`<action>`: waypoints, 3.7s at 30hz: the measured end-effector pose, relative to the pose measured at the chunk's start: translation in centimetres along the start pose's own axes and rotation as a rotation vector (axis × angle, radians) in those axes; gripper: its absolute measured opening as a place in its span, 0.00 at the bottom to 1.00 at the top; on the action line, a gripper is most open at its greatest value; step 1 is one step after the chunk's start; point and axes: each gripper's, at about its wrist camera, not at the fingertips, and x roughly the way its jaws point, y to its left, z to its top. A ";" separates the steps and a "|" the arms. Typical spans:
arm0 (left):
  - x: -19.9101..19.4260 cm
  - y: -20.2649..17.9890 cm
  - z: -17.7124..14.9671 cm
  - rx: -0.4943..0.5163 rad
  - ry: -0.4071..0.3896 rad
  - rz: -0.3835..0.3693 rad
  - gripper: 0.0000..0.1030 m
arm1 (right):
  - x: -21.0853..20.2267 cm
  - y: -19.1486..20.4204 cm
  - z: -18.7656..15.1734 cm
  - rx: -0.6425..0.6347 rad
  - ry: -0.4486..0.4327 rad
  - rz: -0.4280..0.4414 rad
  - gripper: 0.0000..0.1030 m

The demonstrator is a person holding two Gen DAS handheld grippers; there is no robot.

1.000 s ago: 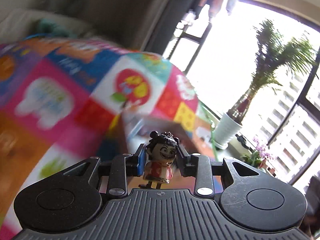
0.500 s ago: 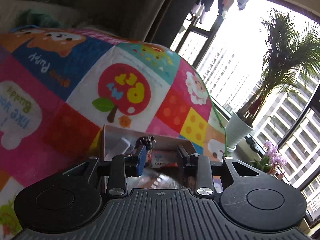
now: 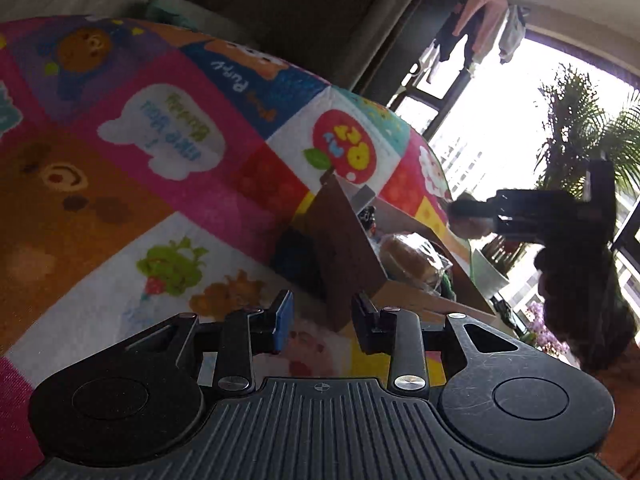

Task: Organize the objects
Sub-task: 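Drop the pink lace cloth into the pink box with the right tool, then grasp the yellow square toy with the left tool, then lift the yellow toy with the left tool and hold it above the mat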

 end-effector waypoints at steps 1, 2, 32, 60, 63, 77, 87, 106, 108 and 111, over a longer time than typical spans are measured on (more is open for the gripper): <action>-0.3 0.2 -0.1 -0.007 0.002 0.002 0.34 | 1.6 0.1 0.8 0.011 0.023 -0.015 0.30; -0.6 0.5 -0.2 -0.017 0.004 0.007 0.34 | 3.2 0.2 1.5 0.023 0.044 -0.036 0.30; -3.5 -5.6 -3.4 0.155 0.167 -0.053 0.34 | -9.2 -0.4 -14.2 -0.006 -0.072 -0.034 0.96; -2.7 -8.7 -5.7 0.326 0.280 0.173 0.35 | -4.6 1.4 -18.9 -0.091 0.082 -0.174 1.00; -2.4 -8.5 -5.6 0.325 0.281 0.171 0.38 | -4.5 1.4 -18.9 -0.092 0.083 -0.175 1.00; 0.9 -7.2 -6.1 0.253 0.267 0.149 0.49 | -4.6 1.4 -18.8 -0.082 0.078 -0.168 1.00; 0.8 -8.3 -6.9 0.339 0.246 0.190 0.48 | -4.5 1.6 -18.8 -0.096 0.085 -0.180 1.00; -3.8 -5.0 -6.0 0.194 0.133 0.225 0.47 | -4.3 1.8 -18.8 -0.103 0.089 -0.190 1.00; -4.5 -4.2 -5.6 0.191 0.091 0.270 0.47 | -4.2 1.8 -18.8 -0.102 0.090 -0.194 1.00; -4.5 -2.6 -4.9 0.159 0.062 0.330 0.47 | -3.5 2.3 -18.2 -0.088 0.094 -0.220 1.00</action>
